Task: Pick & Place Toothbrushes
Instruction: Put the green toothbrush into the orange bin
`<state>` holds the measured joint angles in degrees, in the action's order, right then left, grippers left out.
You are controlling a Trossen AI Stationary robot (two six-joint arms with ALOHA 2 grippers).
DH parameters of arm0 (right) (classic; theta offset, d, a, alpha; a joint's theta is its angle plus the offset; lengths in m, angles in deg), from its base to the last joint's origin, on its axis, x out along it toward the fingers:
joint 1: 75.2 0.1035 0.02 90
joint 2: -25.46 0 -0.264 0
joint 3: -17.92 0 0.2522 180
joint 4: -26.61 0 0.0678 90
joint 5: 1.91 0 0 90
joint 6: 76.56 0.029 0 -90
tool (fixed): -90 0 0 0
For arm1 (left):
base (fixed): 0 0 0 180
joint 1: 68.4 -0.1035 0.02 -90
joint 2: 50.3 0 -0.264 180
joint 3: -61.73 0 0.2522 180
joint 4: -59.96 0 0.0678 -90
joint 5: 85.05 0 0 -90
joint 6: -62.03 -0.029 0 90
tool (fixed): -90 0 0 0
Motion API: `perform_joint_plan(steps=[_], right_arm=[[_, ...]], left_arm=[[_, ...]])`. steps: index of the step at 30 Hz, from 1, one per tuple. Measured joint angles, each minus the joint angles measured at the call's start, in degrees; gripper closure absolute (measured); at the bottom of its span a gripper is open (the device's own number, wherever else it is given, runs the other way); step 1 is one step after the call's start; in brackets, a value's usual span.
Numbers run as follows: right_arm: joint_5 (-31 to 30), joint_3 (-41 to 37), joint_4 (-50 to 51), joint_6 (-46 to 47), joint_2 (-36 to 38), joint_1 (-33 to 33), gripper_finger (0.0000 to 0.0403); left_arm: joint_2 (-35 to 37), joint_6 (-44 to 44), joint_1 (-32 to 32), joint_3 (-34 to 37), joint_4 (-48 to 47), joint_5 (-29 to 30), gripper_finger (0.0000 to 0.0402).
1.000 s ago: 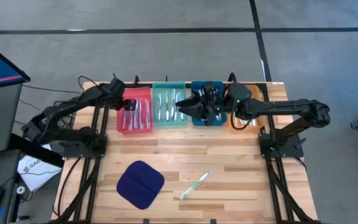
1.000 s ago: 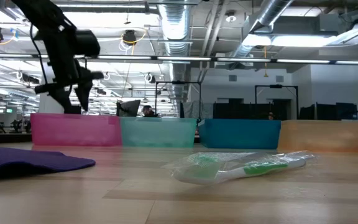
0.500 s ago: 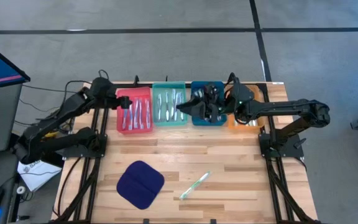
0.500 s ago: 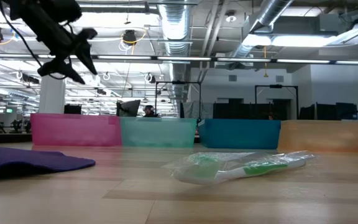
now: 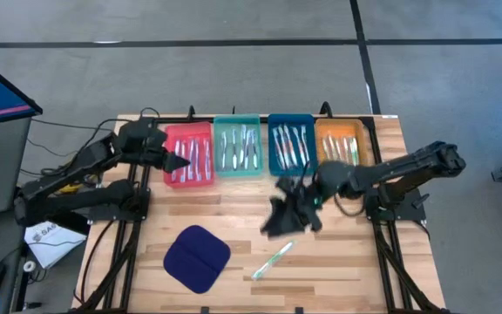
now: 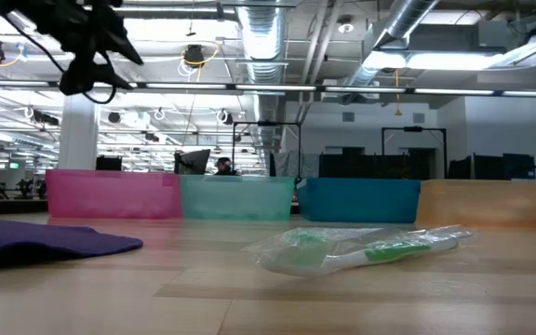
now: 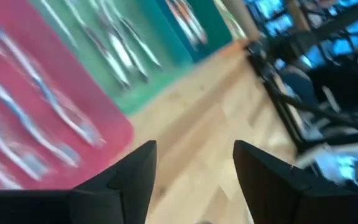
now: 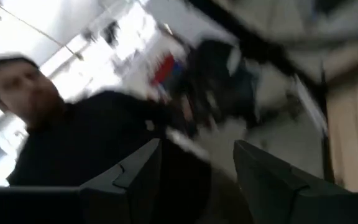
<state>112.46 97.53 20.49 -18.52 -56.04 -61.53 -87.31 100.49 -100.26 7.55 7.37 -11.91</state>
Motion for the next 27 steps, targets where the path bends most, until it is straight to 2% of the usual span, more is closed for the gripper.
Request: perform_joint_plan(steps=[2, 5, 9, 11, 21, 27], right_arm=[[0.62, 0.0, 6.63, -2.76, 0.0, 1.94, 0.0206], [-0.02, -0.02, 18.66, -12.93, -0.02, 3.54, 0.0206], [-9.76, 0.0, 33.12, -19.6, -1.6, 4.93, 0.0206], [-12.26, -0.1, 37.71, -21.58, -3.76, 5.46, 0.0206], [-12.65, 1.26, 40.6, -33.93, -16.88, 11.34, 0.0192], [-20.46, 4.81, 48.49, -43.47, -23.51, 11.85, 0.0163]], left_arm=[[0.39, 1.57, 3.04, 0.0, 0.02, 0.01, 0.0192], [0.26, 2.42, 7.05, 0.0, 0.06, 0.16, 0.0194], [0.13, 4.49, 11.7, 0.0, 0.3, 1.02, 0.0198], [0.13, 5.79, 13.87, 0.0, 0.7, 1.63, 0.0199], [0.13, 10.35, 24.23, 0.0, 1.76, 7.11, 0.0203], [-0.68, 11.78, 29.26, 0.02, 2.84, 15.48, 0.0204]])
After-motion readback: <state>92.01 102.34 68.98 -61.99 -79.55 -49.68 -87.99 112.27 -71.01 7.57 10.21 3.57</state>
